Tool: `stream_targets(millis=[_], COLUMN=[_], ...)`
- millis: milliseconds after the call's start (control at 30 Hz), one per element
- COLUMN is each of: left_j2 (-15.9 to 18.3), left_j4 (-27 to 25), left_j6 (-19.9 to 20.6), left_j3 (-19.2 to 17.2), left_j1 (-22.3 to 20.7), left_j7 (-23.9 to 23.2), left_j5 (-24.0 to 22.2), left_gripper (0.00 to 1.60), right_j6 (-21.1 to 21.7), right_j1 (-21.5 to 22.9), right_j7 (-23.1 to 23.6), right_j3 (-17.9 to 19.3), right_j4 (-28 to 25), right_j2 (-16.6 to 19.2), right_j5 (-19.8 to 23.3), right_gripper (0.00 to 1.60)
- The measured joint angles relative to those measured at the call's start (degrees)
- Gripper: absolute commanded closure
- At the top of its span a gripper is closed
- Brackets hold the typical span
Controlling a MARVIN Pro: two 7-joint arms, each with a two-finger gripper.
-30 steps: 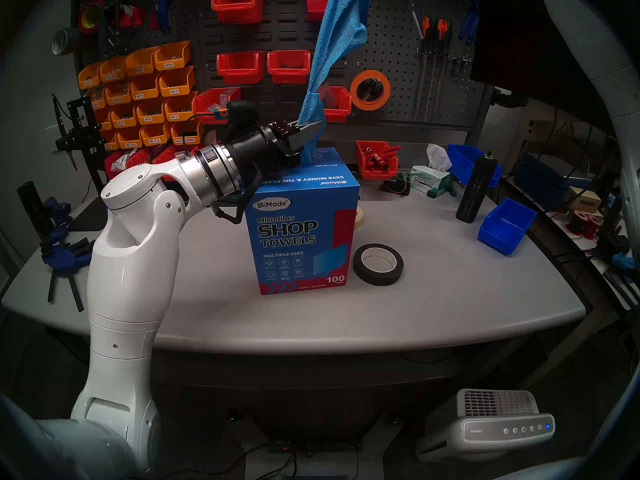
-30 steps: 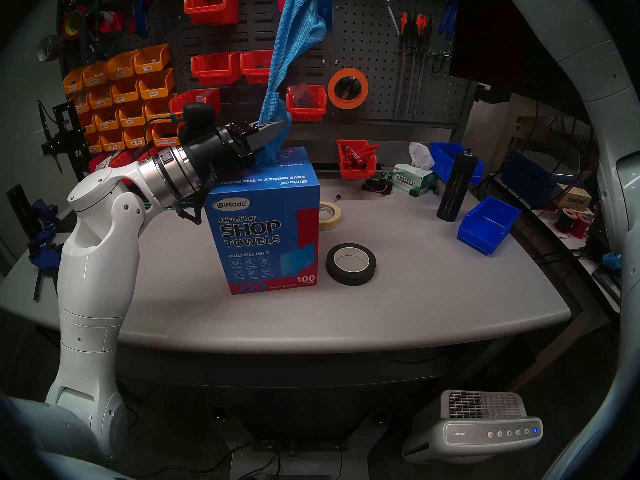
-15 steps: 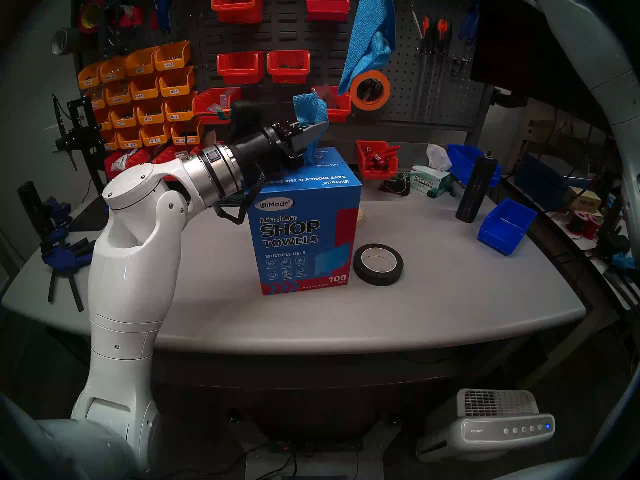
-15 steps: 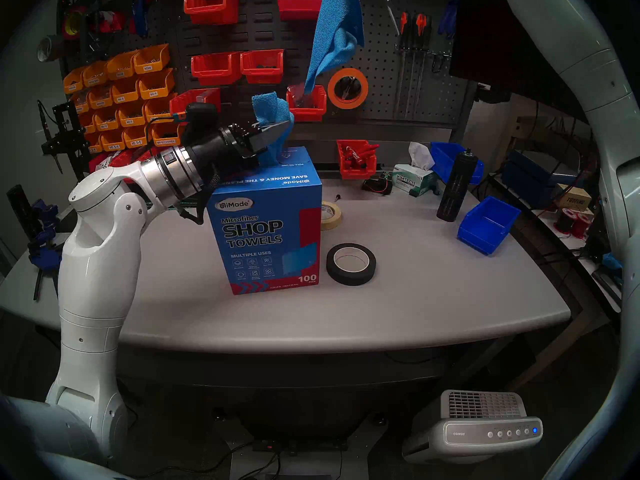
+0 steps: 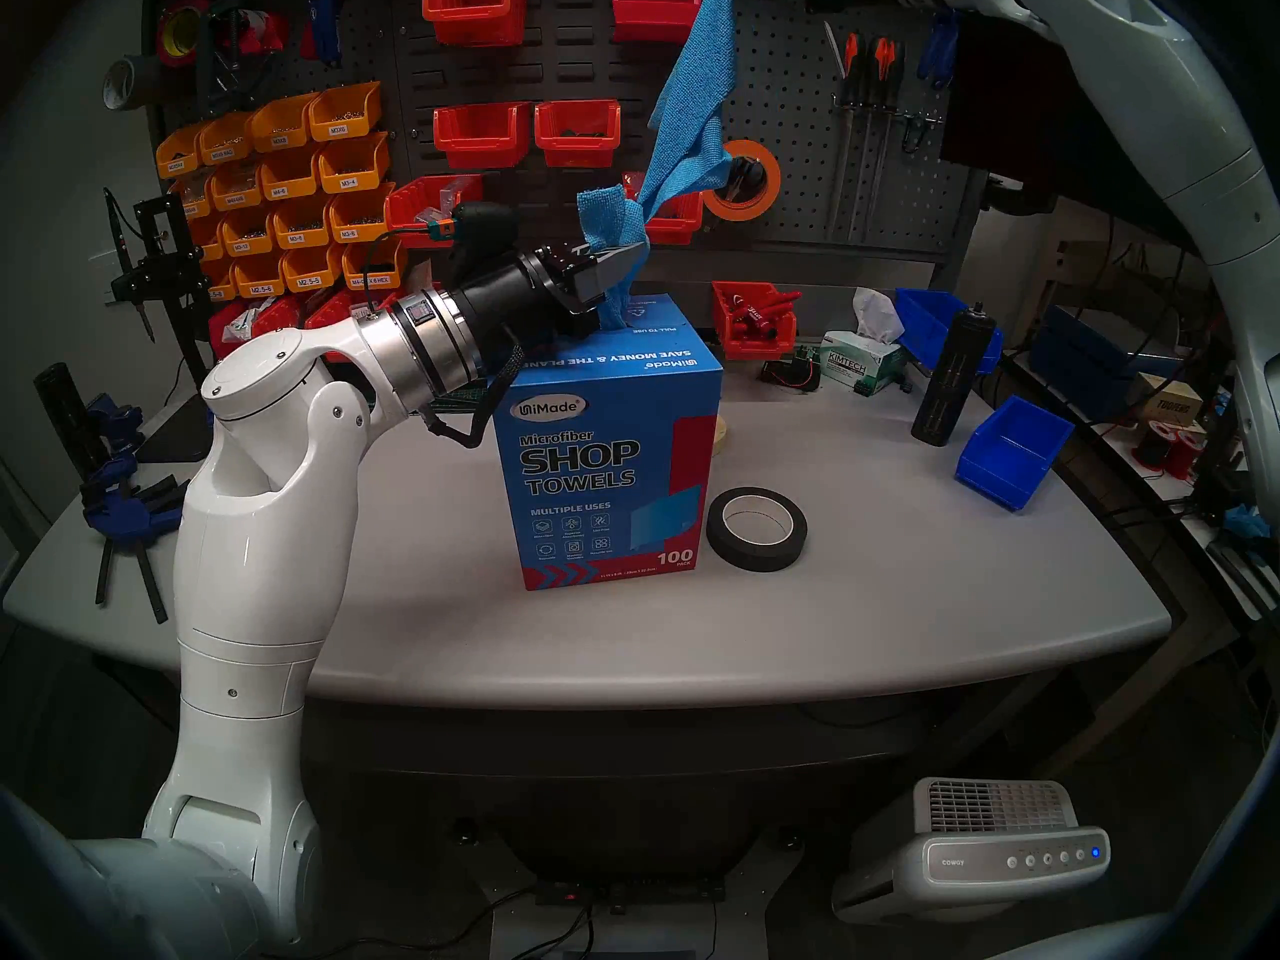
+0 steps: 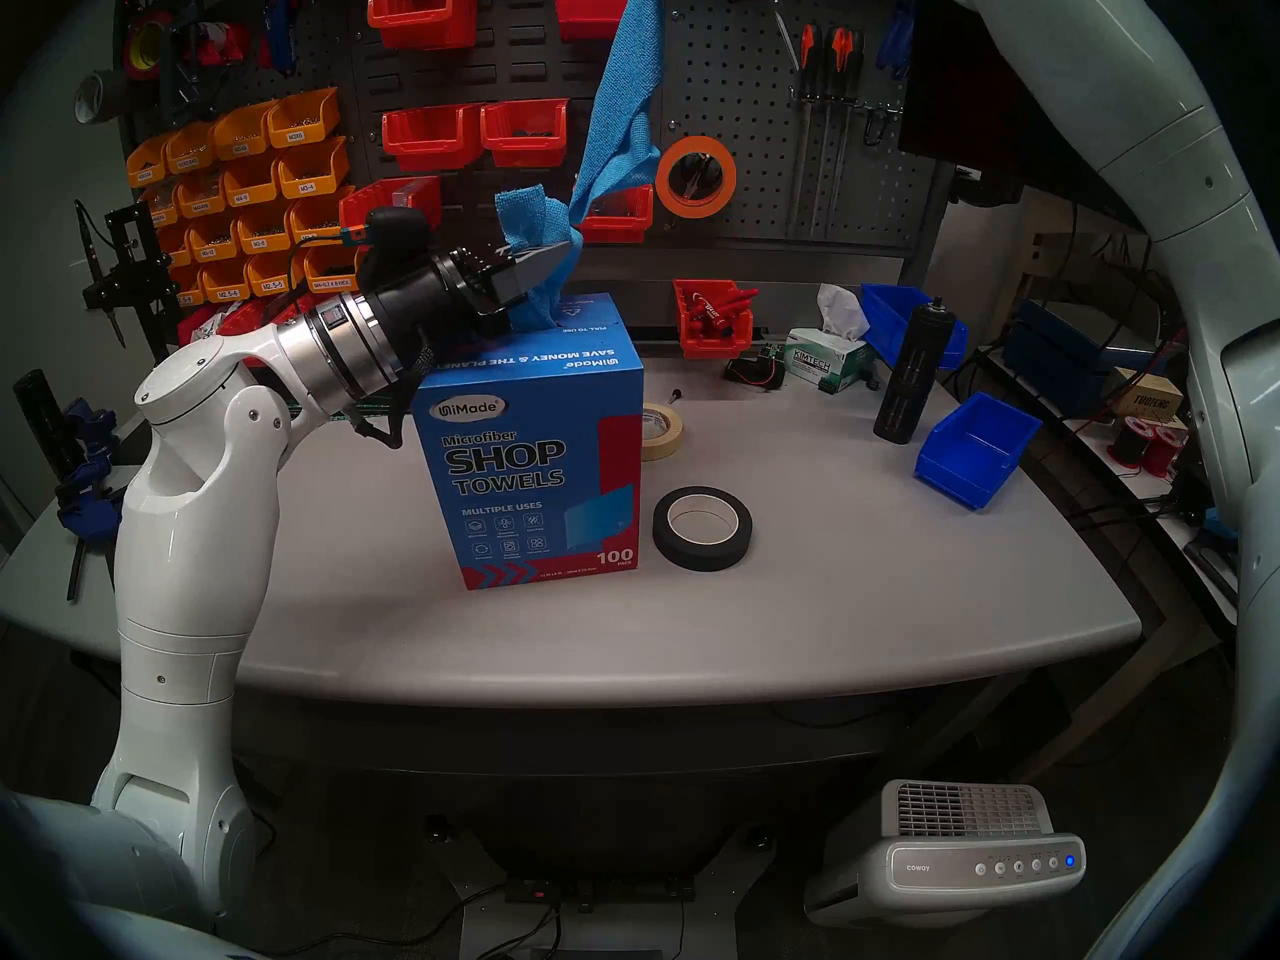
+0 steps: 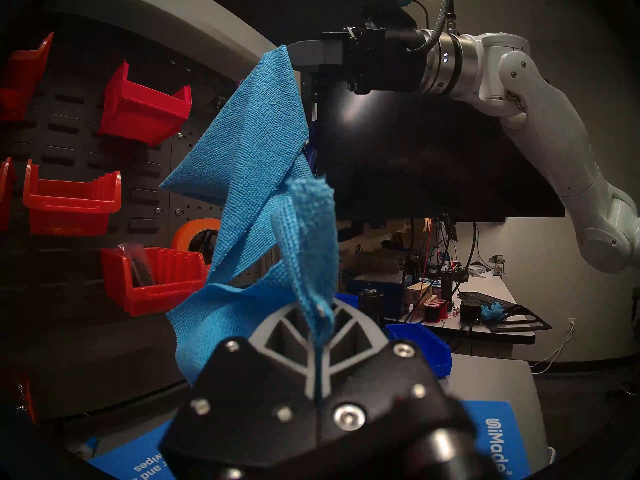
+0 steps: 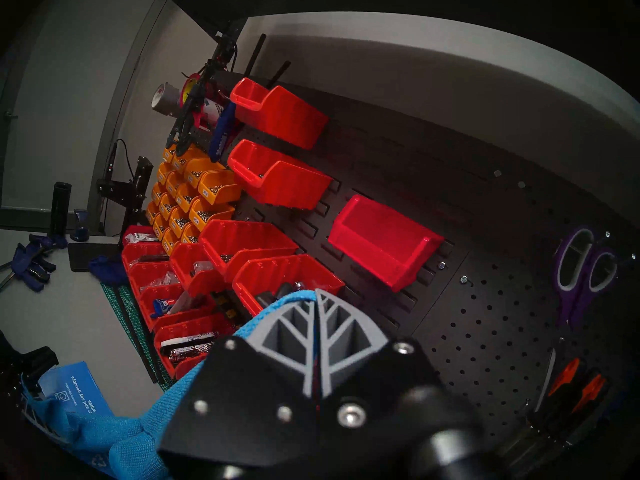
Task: Take out a shop towel
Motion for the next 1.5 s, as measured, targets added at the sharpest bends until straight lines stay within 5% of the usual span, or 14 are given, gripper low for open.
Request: stream_targets(millis=[867,1500], left_j2=[-0.02,-0.06], left_j4=[0.15,-0.22], left_j6=[0.03,0.85], left_j3=[0.06,0.87], left_j1=[-0.07,-0.31], left_j7=[-1.16,-1.02], left_j5=[-0.13,-0.12], left_gripper=[1.60,1.60], right_j6=[7.04,6.16], right_j1=[-8.39,-18.12], right_j7=[-2.61,-5.94], right_j3=[7.38,12.18], right_j4=[-16.55,-25.46], right_j2=[16.07,27.28], right_j5=[6.53,13.80], right_gripper=[1.60,1.60])
